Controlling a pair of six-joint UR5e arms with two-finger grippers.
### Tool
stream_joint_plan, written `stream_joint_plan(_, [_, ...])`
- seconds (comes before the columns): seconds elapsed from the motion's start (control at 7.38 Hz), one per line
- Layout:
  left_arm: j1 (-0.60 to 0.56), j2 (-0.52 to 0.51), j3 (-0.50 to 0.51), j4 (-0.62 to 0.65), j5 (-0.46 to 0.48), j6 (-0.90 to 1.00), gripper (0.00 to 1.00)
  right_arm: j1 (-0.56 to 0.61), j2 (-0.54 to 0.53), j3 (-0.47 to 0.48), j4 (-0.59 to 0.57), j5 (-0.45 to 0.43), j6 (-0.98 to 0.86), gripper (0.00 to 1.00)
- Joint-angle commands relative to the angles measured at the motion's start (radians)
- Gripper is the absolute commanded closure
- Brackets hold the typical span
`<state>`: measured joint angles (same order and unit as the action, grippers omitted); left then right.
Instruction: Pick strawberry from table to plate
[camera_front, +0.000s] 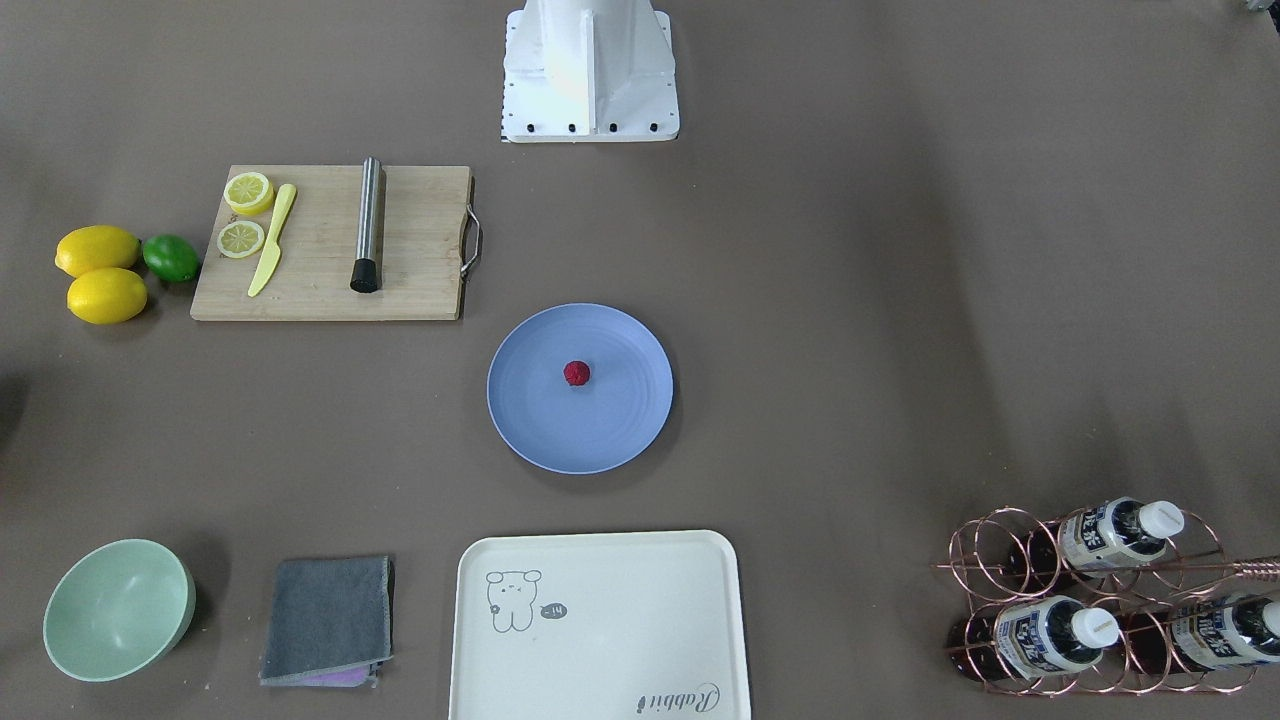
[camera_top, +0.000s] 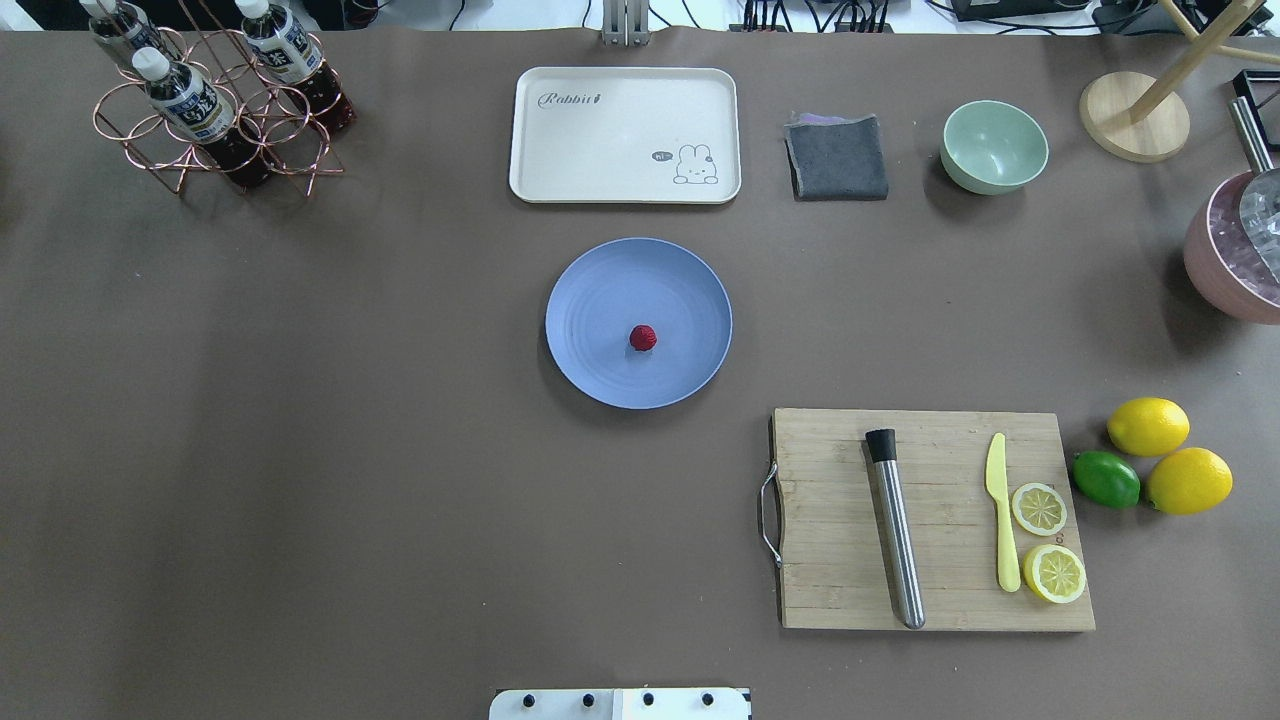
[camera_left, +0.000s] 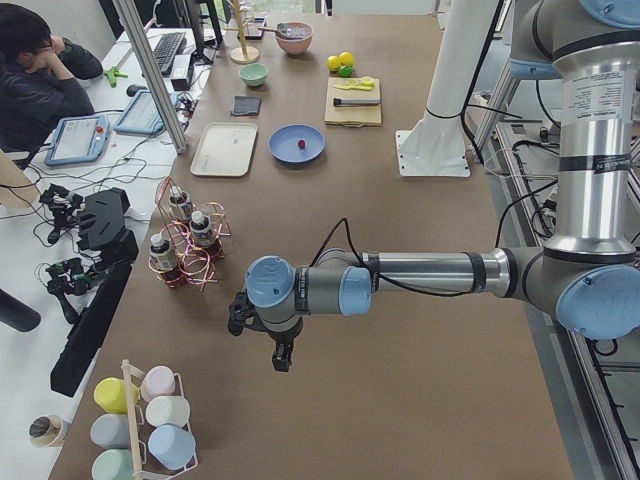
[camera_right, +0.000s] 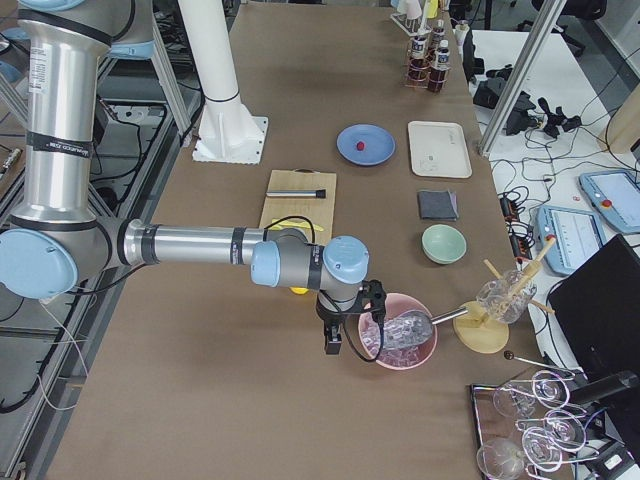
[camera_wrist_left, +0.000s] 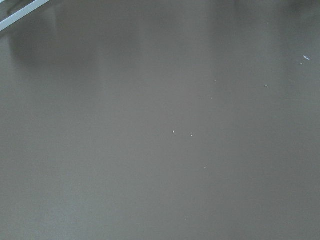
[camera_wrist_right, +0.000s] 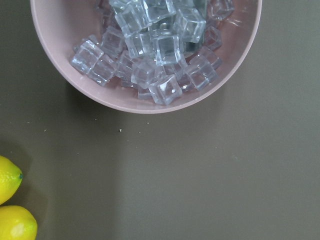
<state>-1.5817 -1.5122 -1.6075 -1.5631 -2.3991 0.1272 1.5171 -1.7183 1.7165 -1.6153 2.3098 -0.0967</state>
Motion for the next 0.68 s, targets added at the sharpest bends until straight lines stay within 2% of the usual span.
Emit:
stream_joint_plan(0.0, [0.000, 0.001, 0.001, 0.000, -0.002, 0.000, 0.00, 0.000, 0.000, 0.000, 0.000, 0.000, 0.000, 0.00])
stream_joint_plan(0.54, [-0.001, 0.006, -0.003, 0.000, 0.002, 0.002, 0.00, 0.000, 0.000, 0.000, 0.002, 0.017, -0.001, 0.00])
